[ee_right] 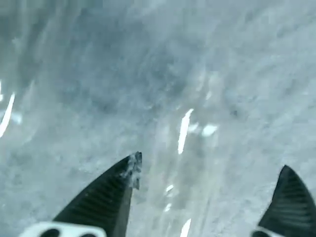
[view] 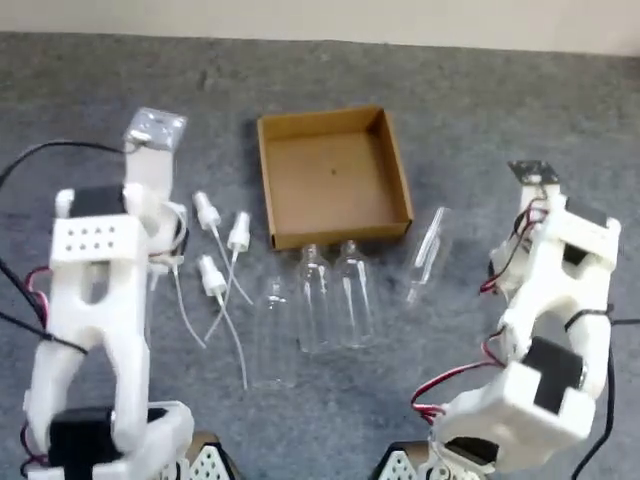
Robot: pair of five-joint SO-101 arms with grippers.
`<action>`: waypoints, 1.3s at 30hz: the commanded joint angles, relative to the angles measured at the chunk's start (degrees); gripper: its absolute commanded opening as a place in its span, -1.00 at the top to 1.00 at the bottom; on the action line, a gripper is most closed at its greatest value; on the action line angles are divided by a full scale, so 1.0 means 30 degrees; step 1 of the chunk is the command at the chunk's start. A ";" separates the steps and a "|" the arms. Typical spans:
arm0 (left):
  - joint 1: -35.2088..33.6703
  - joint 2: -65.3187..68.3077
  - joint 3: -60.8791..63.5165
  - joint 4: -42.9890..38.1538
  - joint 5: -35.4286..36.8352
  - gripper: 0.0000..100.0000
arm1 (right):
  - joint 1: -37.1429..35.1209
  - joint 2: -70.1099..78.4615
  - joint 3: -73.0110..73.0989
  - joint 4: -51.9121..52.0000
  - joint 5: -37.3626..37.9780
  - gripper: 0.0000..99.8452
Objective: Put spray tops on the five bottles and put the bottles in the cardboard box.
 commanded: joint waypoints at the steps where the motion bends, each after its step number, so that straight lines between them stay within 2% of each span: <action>1: 0.1128 -0.2271 0.2799 -0.2491 0.0733 1.00 | -0.0161 0.1333 -0.3150 0.2037 -0.0117 0.35; 4: 0.1040 -0.2886 0.3707 -0.3399 0.0850 1.00 | 0.0278 0.2945 -0.4527 0.2447 -0.0088 0.47; 10: 0.1099 -0.3033 0.3766 -0.3429 0.0821 1.00 | 0.0454 0.4674 -0.5026 0.2476 -0.0088 0.62; 13: 0.1011 -0.3092 0.3795 -0.3429 0.0821 0.99 | 0.0484 0.4645 -0.5084 0.2593 -0.0147 0.80; 17: 0.1099 -0.3179 0.3502 -0.3370 0.0821 0.99 | 0.0278 0.2974 -0.6286 0.3150 -0.0205 1.00; 22: 0.1099 -0.3179 0.2007 -0.2842 0.0821 0.99 | -0.1216 -0.1363 -0.6901 0.5231 -0.0410 0.99; 27: 0.1128 -0.3238 -0.1832 -0.0527 0.1934 0.99 | -0.4645 -0.6930 -0.5963 0.4821 -0.2872 0.99; 30: 0.1128 -0.4293 -0.3824 0.0586 0.2315 0.99 | -0.7810 -1.0007 -0.3766 0.3502 -0.3839 0.99; 35: 0.1128 -0.8454 -0.4645 0.0733 0.2901 0.99 | -1.3465 -1.4286 0.1685 -0.0190 -0.5656 0.99; 39: 0.1128 -1.1267 -0.4615 0.0703 0.4073 0.99 | -1.6894 -1.6454 0.5172 -0.3824 -0.7179 0.99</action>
